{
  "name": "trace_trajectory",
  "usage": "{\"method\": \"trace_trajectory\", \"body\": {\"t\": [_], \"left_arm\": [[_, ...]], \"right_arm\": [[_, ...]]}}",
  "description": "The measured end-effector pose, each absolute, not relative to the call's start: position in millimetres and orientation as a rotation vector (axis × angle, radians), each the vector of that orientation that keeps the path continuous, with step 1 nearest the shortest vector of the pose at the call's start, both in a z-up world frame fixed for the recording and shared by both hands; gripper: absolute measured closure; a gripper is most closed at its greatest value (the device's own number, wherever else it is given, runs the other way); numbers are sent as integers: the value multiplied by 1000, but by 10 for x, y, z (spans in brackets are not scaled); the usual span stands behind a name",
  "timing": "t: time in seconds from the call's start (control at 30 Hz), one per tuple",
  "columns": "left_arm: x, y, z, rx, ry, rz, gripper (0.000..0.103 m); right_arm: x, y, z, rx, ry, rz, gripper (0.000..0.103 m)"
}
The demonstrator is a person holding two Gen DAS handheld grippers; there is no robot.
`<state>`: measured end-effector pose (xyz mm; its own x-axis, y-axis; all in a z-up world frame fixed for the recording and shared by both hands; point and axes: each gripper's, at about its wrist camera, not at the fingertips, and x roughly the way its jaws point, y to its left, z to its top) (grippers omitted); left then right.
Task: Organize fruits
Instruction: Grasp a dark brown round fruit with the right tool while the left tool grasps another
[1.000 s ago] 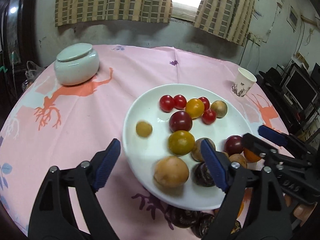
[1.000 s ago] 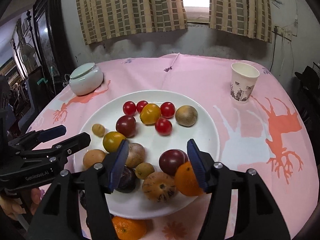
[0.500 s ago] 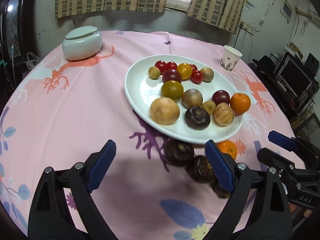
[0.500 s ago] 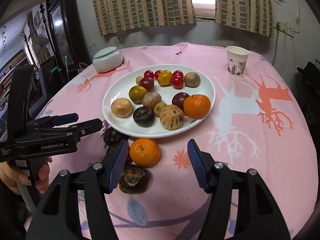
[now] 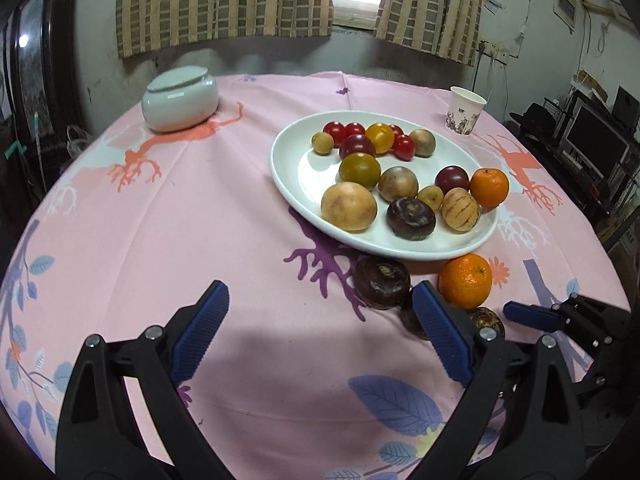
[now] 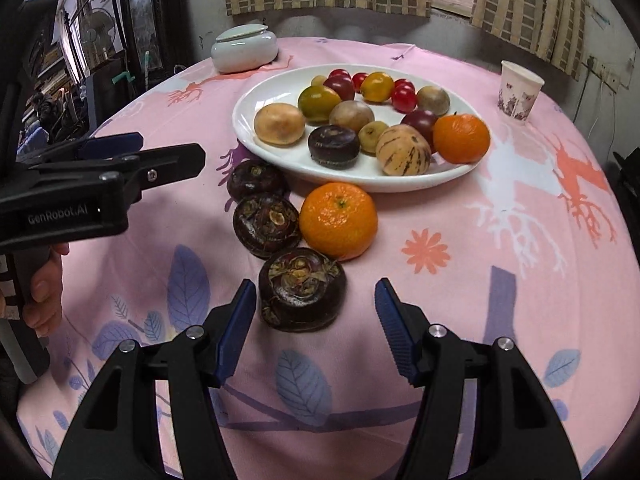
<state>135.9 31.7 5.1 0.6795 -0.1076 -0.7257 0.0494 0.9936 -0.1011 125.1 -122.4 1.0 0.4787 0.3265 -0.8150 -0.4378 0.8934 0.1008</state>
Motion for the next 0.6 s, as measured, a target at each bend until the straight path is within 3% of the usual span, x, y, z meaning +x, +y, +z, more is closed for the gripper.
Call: {"method": "trace_trajectory", "body": {"t": [0.23, 0.37, 0.6], "left_arm": [[1411, 327, -74, -117, 887, -116, 8], [1393, 235, -119, -83, 903, -139, 8], [1318, 69, -125, -26, 889, -184, 8]], "right_arm": [[1217, -1074, -39, -169, 945, 474, 41], [1245, -1098, -50, -179, 947, 447, 55], [1212, -1283, 110, -198, 950, 421, 55]]}}
